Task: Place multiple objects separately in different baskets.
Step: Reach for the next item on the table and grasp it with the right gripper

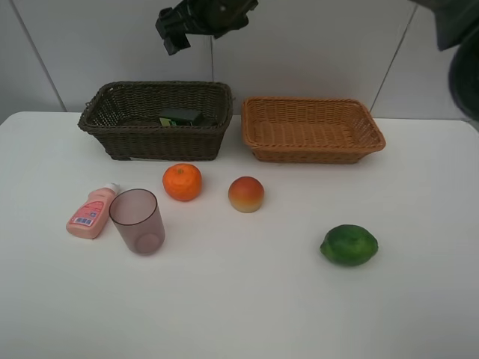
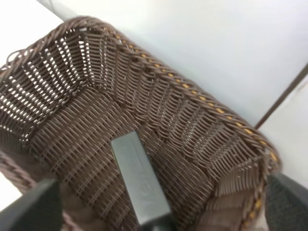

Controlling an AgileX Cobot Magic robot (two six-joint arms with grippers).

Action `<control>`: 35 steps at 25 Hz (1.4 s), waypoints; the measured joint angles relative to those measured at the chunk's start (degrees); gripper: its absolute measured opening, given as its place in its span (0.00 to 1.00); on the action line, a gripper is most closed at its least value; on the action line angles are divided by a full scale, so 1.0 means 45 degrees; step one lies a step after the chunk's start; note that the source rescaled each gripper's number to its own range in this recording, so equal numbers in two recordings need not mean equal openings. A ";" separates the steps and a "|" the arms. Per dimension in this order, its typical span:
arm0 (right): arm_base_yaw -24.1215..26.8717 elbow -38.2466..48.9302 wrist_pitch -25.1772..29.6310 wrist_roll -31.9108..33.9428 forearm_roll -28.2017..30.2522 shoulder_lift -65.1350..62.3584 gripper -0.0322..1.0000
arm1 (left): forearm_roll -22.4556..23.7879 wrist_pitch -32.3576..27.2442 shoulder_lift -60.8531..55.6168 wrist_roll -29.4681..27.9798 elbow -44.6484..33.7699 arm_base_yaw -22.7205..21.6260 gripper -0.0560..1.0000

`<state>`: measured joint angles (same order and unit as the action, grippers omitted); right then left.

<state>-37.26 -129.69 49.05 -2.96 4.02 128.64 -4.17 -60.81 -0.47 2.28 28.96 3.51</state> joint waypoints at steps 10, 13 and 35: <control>0.0000 0.3334 0.0773 -0.0534 0.0220 -0.2389 0.87 | 0.0000 0.0000 0.0000 0.0000 0.0000 0.0000 0.99; 0.0000 0.5483 -0.0132 -0.0546 0.0220 -0.3648 0.87 | 0.0000 0.0000 0.0000 0.0000 0.0000 0.0000 0.99; 0.1329 1.6335 -0.0023 -0.3776 0.0506 -1.1221 0.87 | 0.0000 0.0000 0.0000 0.0000 0.0000 0.0000 0.99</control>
<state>-31.28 -56.18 48.94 -19.95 6.29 78.15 -4.17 -60.81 -0.47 2.28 28.96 3.51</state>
